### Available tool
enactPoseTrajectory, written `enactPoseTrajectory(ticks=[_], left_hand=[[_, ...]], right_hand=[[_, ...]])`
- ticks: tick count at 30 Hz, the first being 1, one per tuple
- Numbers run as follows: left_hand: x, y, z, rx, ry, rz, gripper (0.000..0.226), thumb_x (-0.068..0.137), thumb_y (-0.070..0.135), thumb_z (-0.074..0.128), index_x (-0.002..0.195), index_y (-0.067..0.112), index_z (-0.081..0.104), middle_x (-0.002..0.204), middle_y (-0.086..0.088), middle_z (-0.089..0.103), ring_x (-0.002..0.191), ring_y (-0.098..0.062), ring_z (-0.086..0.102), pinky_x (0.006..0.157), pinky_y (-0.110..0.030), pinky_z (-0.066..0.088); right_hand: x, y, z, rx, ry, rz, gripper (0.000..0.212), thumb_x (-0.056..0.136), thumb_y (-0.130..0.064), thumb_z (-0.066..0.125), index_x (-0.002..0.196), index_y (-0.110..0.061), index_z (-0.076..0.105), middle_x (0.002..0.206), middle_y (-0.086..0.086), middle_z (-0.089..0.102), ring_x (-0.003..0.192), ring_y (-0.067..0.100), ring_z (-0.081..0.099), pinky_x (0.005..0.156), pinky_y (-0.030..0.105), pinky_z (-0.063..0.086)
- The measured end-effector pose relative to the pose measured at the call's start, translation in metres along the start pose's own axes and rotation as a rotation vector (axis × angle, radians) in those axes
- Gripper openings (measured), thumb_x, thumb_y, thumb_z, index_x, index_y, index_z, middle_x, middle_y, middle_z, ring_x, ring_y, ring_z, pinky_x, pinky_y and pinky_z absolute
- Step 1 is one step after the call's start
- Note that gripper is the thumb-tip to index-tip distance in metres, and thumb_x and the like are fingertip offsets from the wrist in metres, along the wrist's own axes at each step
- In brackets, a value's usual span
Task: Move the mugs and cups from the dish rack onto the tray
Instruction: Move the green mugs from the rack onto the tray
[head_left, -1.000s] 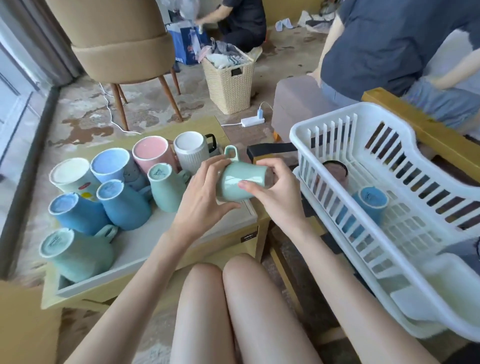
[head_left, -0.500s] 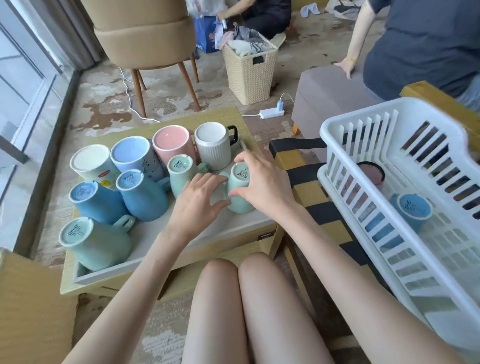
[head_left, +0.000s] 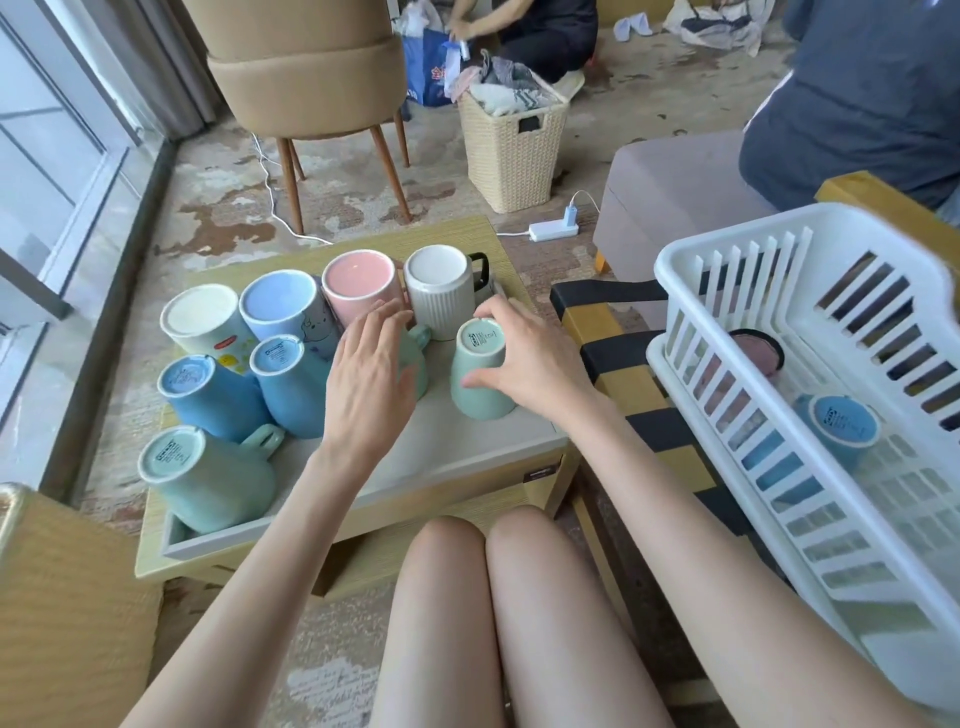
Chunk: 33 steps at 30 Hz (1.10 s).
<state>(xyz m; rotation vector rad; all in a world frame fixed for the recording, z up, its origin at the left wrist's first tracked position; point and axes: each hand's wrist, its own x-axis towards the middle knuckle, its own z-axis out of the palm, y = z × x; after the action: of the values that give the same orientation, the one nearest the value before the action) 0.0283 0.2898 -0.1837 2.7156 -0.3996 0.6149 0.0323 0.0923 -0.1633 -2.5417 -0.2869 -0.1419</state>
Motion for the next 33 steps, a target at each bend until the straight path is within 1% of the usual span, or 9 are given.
enactPoseTrajectory(ticks=[2, 4, 7, 10, 14, 18, 21, 26, 33], left_hand=[[-0.003, -0.002, 0.002, 0.007, 0.003, 0.023, 0.063, 0.073, -0.001, 0.066, 0.134, 0.005, 0.052, 0.146, -0.010, 0.050, 0.136, -0.031, 0.044, 0.118, -0.037, 0.030], [-0.005, -0.003, 0.004, 0.024, -0.002, 0.039, 0.068, 0.071, -0.001, 0.066, 0.136, 0.004, 0.050, 0.148, -0.011, 0.048, 0.139, -0.030, 0.041, 0.121, -0.038, 0.026], [-0.006, -0.004, 0.006, 0.036, -0.003, 0.052, 0.071, 0.069, -0.001, 0.066, 0.138, 0.005, 0.049, 0.150, -0.011, 0.046, 0.141, -0.031, 0.039, 0.122, -0.039, 0.022], [-0.007, -0.005, 0.008, 0.042, -0.001, 0.056, 0.070, 0.070, 0.002, 0.066, 0.138, 0.004, 0.048, 0.150, -0.011, 0.046, 0.141, -0.031, 0.039, 0.122, -0.039, 0.022], [-0.007, -0.005, 0.008, 0.049, 0.001, 0.059, 0.069, 0.071, 0.004, 0.066, 0.138, 0.004, 0.049, 0.150, -0.011, 0.046, 0.140, -0.031, 0.041, 0.122, -0.040, 0.024], [-0.007, -0.006, 0.008, 0.057, 0.001, 0.066, 0.067, 0.073, 0.005, 0.066, 0.138, 0.004, 0.050, 0.150, -0.011, 0.047, 0.140, -0.031, 0.041, 0.121, -0.041, 0.026], [-0.007, -0.005, 0.008, 0.057, 0.000, 0.068, 0.067, 0.072, 0.004, 0.065, 0.138, 0.003, 0.050, 0.150, -0.011, 0.046, 0.141, -0.031, 0.041, 0.120, -0.041, 0.026], [-0.006, -0.006, 0.006, 0.069, -0.008, 0.065, 0.066, 0.073, 0.005, 0.066, 0.138, 0.004, 0.050, 0.151, -0.011, 0.046, 0.141, -0.031, 0.040, 0.121, -0.040, 0.025], [-0.004, -0.002, -0.001, 0.062, -0.040, 0.038, 0.060, 0.076, 0.009, 0.067, 0.134, 0.005, 0.053, 0.147, -0.009, 0.050, 0.137, -0.029, 0.045, 0.119, -0.036, 0.028]], right_hand=[[0.006, -0.002, 0.005, -0.043, -0.020, 0.016, 0.075, 0.066, -0.052, 0.082, 0.122, -0.023, 0.043, 0.124, -0.001, 0.049, 0.105, 0.019, 0.050, 0.071, 0.034, 0.039], [0.011, -0.001, 0.006, 0.028, -0.152, 0.019, 0.085, 0.065, -0.037, 0.087, 0.132, -0.021, 0.037, 0.134, 0.003, 0.044, 0.120, 0.023, 0.045, 0.084, 0.037, 0.040], [0.012, 0.004, 0.006, 0.125, -0.177, 0.011, 0.075, 0.067, -0.016, 0.085, 0.127, -0.023, 0.040, 0.132, -0.001, 0.052, 0.117, 0.024, 0.052, 0.079, 0.033, 0.036], [0.012, 0.000, 0.015, 0.069, -0.045, 0.012, 0.073, 0.065, -0.032, 0.087, 0.122, -0.023, 0.042, 0.126, -0.003, 0.059, 0.110, 0.024, 0.056, 0.072, 0.033, 0.036], [0.018, -0.009, 0.030, 0.022, 0.068, 0.010, 0.078, 0.066, -0.043, 0.085, 0.127, -0.018, 0.042, 0.128, 0.002, 0.057, 0.116, 0.026, 0.054, 0.073, 0.032, 0.037], [0.021, -0.004, 0.033, 0.081, 0.054, 0.037, 0.083, 0.065, -0.035, 0.087, 0.130, -0.015, 0.039, 0.132, 0.006, 0.053, 0.122, 0.028, 0.050, 0.084, 0.036, 0.043], [0.020, 0.001, 0.037, 0.097, 0.011, 0.044, 0.083, 0.069, -0.023, 0.085, 0.134, -0.017, 0.034, 0.137, 0.007, 0.052, 0.125, 0.030, 0.048, 0.082, 0.037, 0.040], [0.021, 0.000, 0.043, 0.095, 0.086, 0.062, 0.080, 0.069, -0.023, 0.085, 0.130, -0.016, 0.035, 0.130, 0.009, 0.057, 0.117, 0.032, 0.054, 0.076, 0.034, 0.038], [0.015, -0.007, 0.029, 0.000, 0.006, 0.046, 0.090, 0.074, -0.027, 0.083, 0.142, -0.013, 0.027, 0.146, 0.012, 0.045, 0.131, 0.031, 0.046, 0.091, 0.041, 0.045]])
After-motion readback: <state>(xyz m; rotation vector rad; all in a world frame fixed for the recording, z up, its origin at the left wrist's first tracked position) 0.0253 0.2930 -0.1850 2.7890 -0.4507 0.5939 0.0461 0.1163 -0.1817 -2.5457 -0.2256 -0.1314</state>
